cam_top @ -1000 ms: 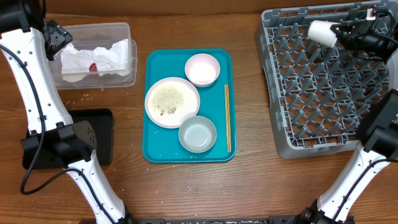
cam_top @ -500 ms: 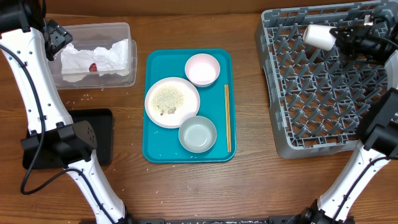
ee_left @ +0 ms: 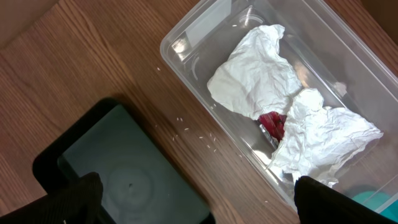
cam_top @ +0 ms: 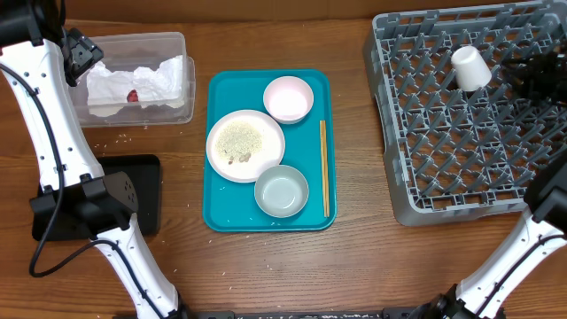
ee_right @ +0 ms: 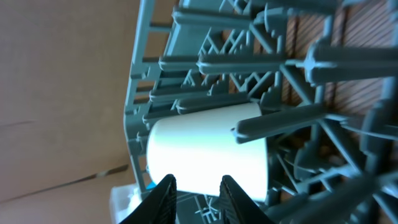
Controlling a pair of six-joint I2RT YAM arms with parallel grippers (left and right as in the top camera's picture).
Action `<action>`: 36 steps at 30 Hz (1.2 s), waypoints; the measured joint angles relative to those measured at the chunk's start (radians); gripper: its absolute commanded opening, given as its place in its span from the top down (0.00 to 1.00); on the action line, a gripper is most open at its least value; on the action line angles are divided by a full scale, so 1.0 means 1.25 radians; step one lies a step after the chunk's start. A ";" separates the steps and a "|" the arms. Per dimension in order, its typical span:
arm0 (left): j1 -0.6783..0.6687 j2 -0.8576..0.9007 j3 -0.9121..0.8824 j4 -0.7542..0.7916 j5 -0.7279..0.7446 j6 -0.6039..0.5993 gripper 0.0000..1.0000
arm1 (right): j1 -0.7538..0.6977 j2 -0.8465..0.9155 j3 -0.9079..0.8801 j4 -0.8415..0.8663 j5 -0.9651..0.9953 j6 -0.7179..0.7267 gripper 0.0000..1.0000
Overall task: Sort waste into correct bins and load items into the dishwasher
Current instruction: 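Carry the white cup right and lower it into the dish rack, then open the right gripper, release the cup upright, and raise it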
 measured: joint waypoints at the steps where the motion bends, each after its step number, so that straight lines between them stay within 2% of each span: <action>1: 0.000 0.000 0.000 0.000 0.000 0.000 0.00 | 0.001 -0.017 0.000 -0.006 0.019 0.000 0.72; 7: 0.000 0.000 0.000 0.000 0.000 0.000 0.00 | 0.038 -0.147 0.000 -0.023 0.116 -0.018 0.63; 9: 0.000 0.000 0.000 0.000 0.000 0.000 0.00 | 0.073 -0.178 0.000 -0.022 0.148 -0.028 0.63; 12: 0.000 0.000 0.000 0.000 0.000 0.000 0.00 | 0.150 -0.192 0.002 -0.023 0.230 -0.040 0.72; 18: 0.000 0.000 0.000 0.000 0.000 0.000 0.00 | 0.326 -0.161 0.002 -0.026 0.550 -0.046 0.88; 21: 0.000 0.000 0.000 0.000 0.000 0.000 0.00 | 0.384 -0.135 0.002 -0.025 0.720 -0.023 0.89; 25: 0.000 0.000 0.000 0.000 0.000 0.000 0.00 | 0.399 -0.096 0.002 -0.018 0.846 -0.002 0.96; 36: 0.000 0.000 0.000 0.000 0.000 0.000 0.00 | 0.384 -0.063 0.007 -0.014 0.947 0.022 0.96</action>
